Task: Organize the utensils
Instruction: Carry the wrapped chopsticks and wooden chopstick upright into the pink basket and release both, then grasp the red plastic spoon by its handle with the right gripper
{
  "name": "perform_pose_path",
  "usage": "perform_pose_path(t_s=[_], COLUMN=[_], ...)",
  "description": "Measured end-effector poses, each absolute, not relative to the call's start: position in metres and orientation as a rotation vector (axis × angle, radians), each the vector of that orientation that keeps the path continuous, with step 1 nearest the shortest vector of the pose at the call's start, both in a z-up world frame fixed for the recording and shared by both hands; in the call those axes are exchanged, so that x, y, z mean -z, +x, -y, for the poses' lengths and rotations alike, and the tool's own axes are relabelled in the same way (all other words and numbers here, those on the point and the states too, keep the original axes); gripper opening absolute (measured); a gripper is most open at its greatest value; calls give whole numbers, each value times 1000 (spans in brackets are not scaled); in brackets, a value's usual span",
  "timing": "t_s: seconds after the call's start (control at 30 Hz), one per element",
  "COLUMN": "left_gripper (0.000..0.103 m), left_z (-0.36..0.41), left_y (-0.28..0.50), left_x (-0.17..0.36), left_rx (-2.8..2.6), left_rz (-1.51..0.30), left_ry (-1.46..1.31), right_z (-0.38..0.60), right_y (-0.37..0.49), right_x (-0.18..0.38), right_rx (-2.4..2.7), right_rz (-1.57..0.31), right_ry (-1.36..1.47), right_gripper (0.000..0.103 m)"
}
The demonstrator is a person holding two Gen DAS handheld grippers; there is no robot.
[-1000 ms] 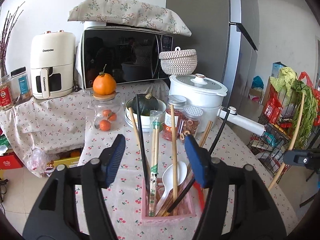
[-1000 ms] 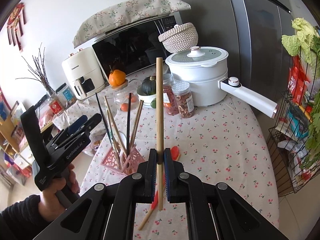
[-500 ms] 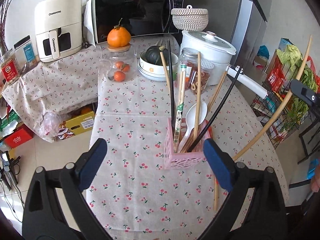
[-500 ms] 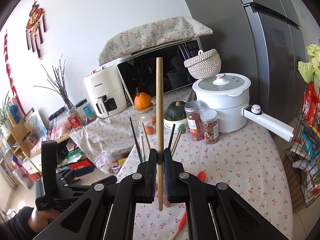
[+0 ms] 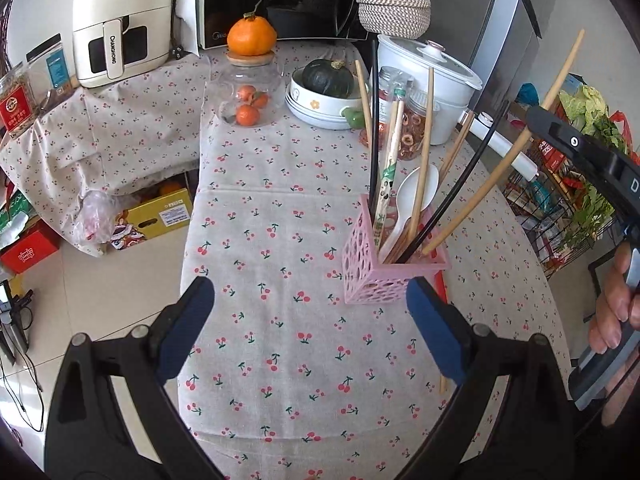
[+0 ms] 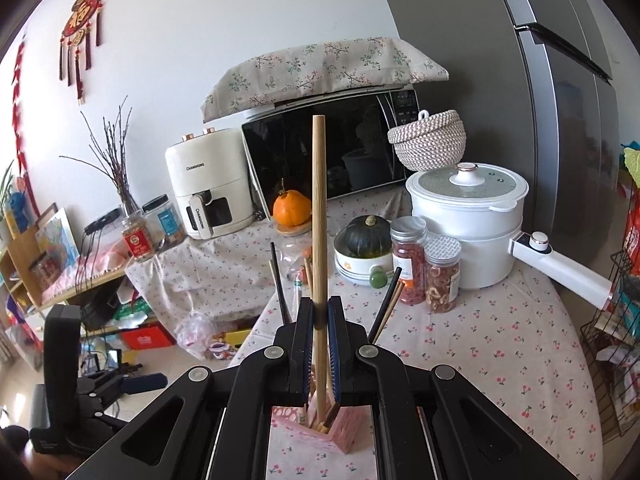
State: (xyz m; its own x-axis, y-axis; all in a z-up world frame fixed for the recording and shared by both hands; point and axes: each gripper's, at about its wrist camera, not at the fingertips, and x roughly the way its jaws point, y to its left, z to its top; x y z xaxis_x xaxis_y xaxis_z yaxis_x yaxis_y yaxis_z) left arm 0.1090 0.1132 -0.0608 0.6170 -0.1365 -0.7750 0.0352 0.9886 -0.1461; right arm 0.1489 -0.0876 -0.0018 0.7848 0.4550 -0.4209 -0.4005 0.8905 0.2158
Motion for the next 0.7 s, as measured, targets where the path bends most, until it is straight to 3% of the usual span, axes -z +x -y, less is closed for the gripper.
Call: perform_pose_path(t_s=[0.27, 0.43, 0.5, 0.7], left_gripper=[96, 96, 97, 97], left_z=[-109, -104, -102, -98], left_y=[110, 110, 110, 112], left_x=[66, 68, 69, 75], left_rx=[101, 109, 112, 126], left_rz=[-918, -921, -925, -946], left_ry=[-114, -108, -105, -104], right_z=[86, 96, 103, 139], right_y=[163, 158, 155, 160], right_x=[29, 21, 16, 23], right_rx=[-470, -480, -472, -367], right_rz=[-585, -571, -561, -595], right_ry=[125, 147, 159, 188], right_gripper=[8, 27, 40, 51])
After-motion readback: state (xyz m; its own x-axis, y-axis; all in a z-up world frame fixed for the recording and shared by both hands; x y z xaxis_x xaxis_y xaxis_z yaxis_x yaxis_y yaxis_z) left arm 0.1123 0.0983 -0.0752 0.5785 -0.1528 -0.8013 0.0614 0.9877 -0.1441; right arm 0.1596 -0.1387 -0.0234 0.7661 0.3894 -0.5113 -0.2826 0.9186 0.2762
